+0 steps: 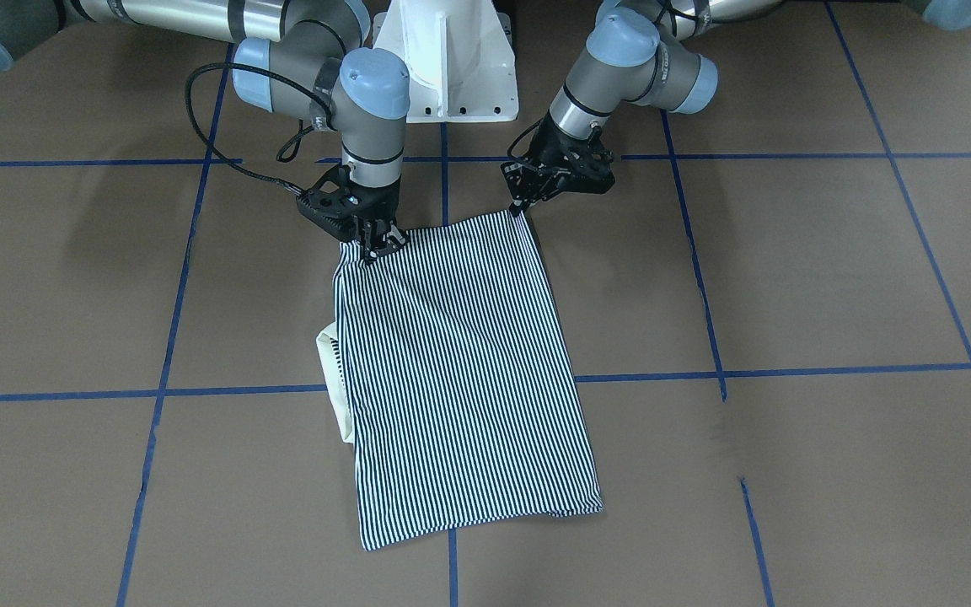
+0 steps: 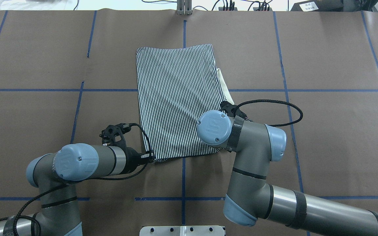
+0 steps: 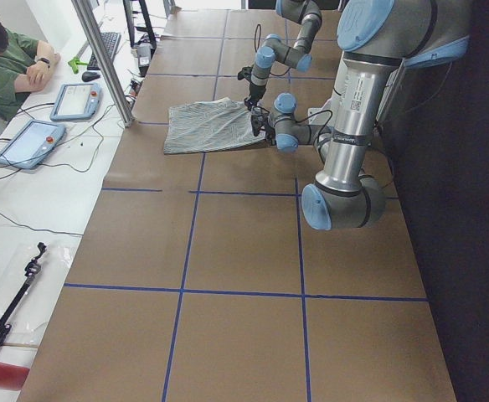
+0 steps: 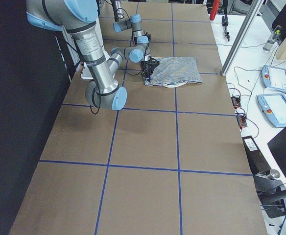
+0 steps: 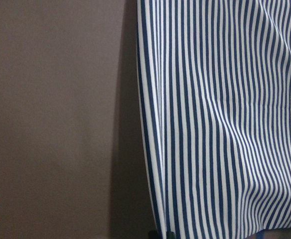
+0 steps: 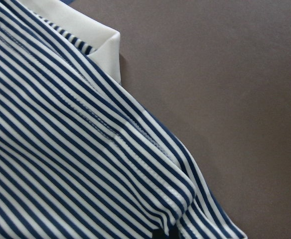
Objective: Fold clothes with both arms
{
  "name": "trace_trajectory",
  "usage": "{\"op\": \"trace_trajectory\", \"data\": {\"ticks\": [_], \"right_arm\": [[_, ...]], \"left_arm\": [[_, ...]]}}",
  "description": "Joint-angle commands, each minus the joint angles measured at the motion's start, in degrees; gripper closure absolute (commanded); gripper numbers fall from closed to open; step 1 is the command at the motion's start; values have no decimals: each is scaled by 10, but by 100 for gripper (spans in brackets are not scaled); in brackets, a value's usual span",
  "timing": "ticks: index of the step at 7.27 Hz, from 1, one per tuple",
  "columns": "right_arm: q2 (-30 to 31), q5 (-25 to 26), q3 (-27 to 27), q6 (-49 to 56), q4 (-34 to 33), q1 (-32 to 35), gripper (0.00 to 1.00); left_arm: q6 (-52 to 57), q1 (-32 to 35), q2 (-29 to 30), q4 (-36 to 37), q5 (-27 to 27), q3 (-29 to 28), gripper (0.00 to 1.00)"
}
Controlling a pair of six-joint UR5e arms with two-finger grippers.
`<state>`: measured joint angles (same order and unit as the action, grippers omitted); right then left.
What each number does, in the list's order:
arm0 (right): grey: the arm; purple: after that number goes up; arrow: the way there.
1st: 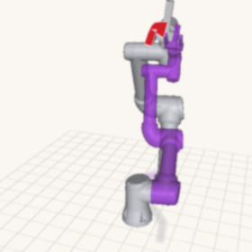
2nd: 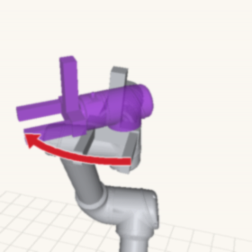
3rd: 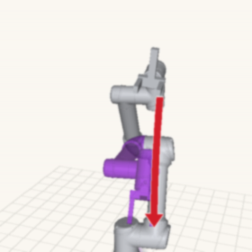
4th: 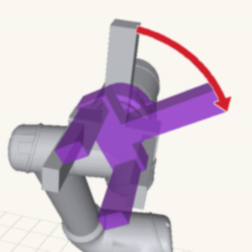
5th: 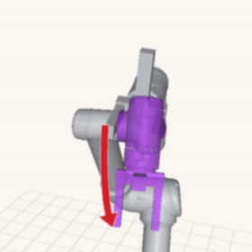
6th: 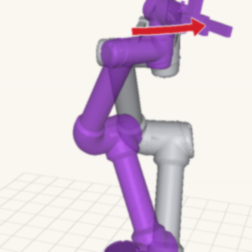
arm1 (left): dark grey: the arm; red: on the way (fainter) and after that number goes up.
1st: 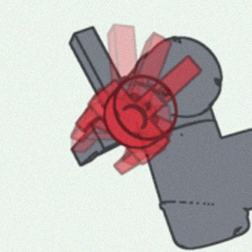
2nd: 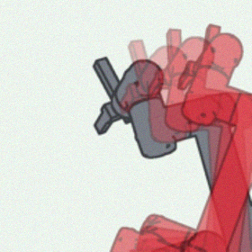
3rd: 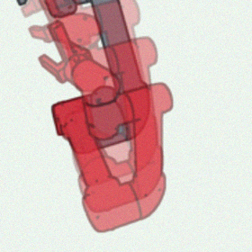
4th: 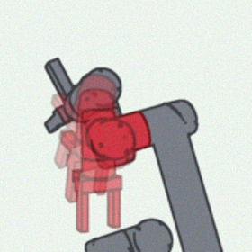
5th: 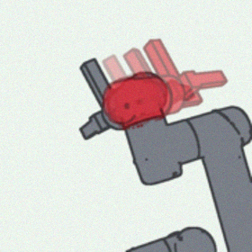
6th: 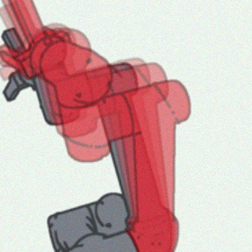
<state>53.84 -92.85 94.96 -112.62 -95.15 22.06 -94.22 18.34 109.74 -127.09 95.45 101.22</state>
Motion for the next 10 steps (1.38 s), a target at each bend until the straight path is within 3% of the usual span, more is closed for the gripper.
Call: {"op": "trace_trajectory", "data": {"ticks": [1, 2, 4, 7, 8, 10], "right_arm": [[0, 0, 2, 0, -7, 0, 100], [0, 0, 8, 0, -7, 0, 100], [0, -4, 69, 1, -60, 0, 100], [-3, -19, 264, -6, -237, -31, 100], [-7, -19, 306, -8, -279, -41, 100], [-8, -13, 289, -5, -275, -46, 100]], "left_arm": [[0, -1, 0, 0, 0, 0, 100], [2, -1, 0, 1, 0, 4, 100], [10, 2, -27, 41, 22, 86, 100], [14, 1, -23, 254, 55, 274, 100], [14, 1, -18, 328, 68, 336, 100], [14, 0, 22, 376, 69, 320, 100]]}}
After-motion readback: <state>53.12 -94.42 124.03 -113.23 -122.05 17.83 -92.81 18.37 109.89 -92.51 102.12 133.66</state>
